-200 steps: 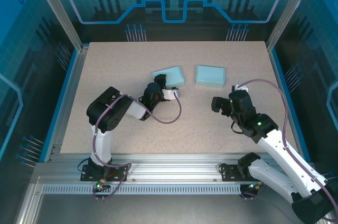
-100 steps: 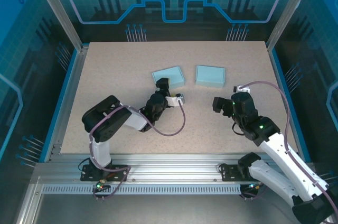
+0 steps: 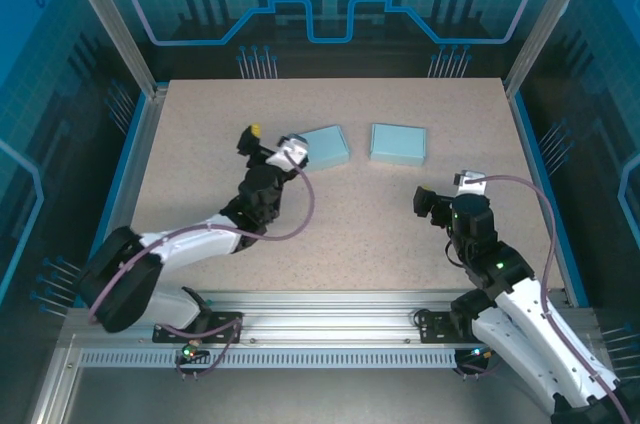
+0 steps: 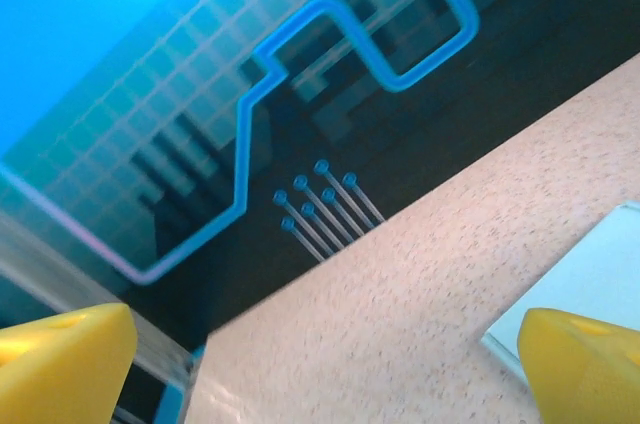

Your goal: Fold the paper box

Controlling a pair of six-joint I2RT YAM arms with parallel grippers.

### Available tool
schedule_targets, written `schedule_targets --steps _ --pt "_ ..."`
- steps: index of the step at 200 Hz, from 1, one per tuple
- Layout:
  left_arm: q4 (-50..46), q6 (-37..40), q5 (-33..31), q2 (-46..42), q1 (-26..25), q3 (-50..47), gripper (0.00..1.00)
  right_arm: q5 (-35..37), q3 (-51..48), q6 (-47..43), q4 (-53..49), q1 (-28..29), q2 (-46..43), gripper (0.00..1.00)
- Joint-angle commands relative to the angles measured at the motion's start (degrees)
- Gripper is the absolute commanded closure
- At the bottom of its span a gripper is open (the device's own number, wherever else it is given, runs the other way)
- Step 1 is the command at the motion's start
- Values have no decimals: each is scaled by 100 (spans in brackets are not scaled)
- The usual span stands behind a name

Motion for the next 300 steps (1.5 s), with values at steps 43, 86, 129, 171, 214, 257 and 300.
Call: schedule_targets --steps 43,86,129,171,214,257,300 --pt "-2147 -3055 166 -1812 1209 -998 1 -153 -602 -1209 1427 -438 86 0" --pt "-2068 -3574 263 -1986 1777 -1530 1 -735 -810 -1630 2378 -1032 922 0" --pt "-912 -3903 1302 -1666 2648 -2146 1 -1181 -937 -2170 3724 -1540 1790 0" --pt "503 -3773 1912 -718 3058 -2371 1 -1793 -878 -2552 4762 -1871 2687 0" --pt "1042 -3674 2485 43 3100 -2091 1 -2218 -751 -2928 5458 -1931 3486 0" --pt "2066 -3627 2580 1319 3100 -1932 1 -2427 -752 -3039 5647 -2044 3582 0" --pt "1158 -3640 3483 1198 3322 -1585 1 -2960 -786 -3029 5696 -2091 3573 0"
